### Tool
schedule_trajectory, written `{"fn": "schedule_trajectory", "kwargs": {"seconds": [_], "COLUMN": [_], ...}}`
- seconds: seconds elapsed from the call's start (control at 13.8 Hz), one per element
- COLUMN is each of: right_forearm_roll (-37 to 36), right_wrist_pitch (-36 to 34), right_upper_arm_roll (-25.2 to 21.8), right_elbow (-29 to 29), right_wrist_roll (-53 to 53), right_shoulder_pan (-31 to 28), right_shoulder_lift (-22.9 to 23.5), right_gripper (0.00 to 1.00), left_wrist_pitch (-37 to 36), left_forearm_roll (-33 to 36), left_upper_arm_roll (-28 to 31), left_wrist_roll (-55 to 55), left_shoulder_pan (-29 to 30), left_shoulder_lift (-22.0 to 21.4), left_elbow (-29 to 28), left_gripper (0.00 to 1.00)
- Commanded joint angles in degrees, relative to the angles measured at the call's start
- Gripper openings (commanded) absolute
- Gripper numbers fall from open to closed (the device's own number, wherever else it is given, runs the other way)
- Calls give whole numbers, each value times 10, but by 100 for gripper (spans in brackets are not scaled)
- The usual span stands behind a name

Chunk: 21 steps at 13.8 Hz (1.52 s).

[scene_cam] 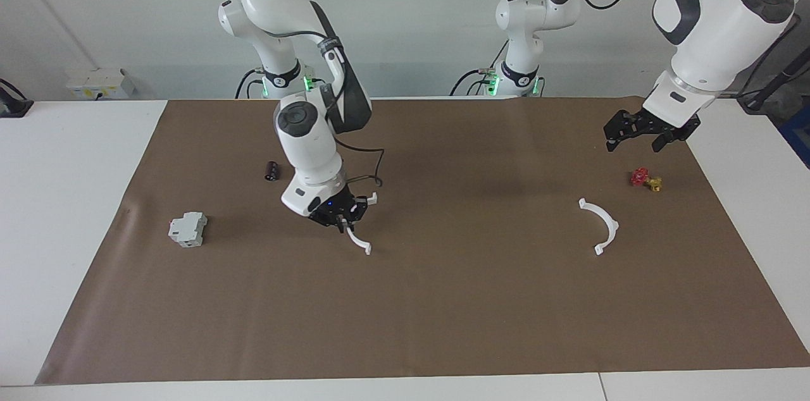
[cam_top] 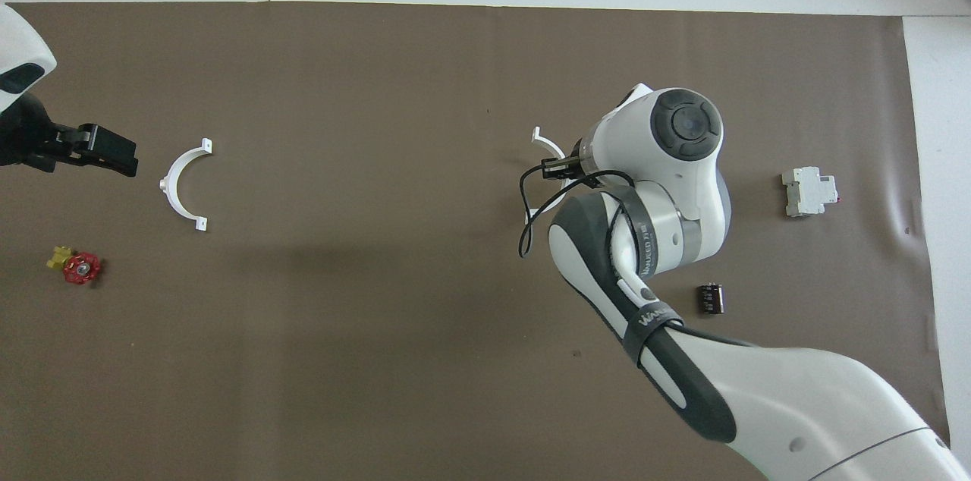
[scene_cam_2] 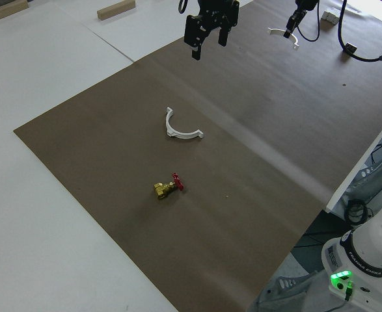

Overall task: Assemble drain pipe with both arms
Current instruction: 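Carry the clamp half with the right gripper toward the table centre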

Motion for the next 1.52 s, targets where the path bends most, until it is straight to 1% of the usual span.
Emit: {"fn": "schedule_trajectory", "kwargs": {"seconds": [0.0,0.15,0.29,0.44,0.58,1.31,1.38,1.45], "right_forearm_roll": [-7,-8,-16,-79,-105,-108,-108,-108], "right_wrist_pitch": [42,55,56,67,69,86,86,86], "right_upper_arm_roll": [-2,-2,-5,-3,-2,-1,-1,-1], "right_elbow": [2,1,3,3,2,-5,-5,-5], "right_wrist_roll": [21,27,70,107,128,108,108,108], "right_shoulder_pan": [43,56,79,84,84,93,93,93], "right_shoulder_lift": [27,37,47,52,54,54,54,54], "right_gripper": [0,0,0,0,0,0,7,50], "left_wrist_pitch": [-7,-5,-3,0,1,0,0,0], "left_forearm_roll": [-7,-7,-7,-7,-7,-7,-7,-7], "left_upper_arm_roll": [2,2,2,2,2,3,3,3], "left_wrist_roll": [-6,-5,-5,-5,-5,-5,-5,-5], "left_shoulder_pan": [-3,-3,-3,-3,-3,-3,-3,-3], "left_shoulder_lift": [-6,-6,-6,-6,-5,-5,-5,-5], "left_elbow": [6,5,5,5,5,4,4,4], "left_gripper": [100,100,100,100,100,100,100,100]}}
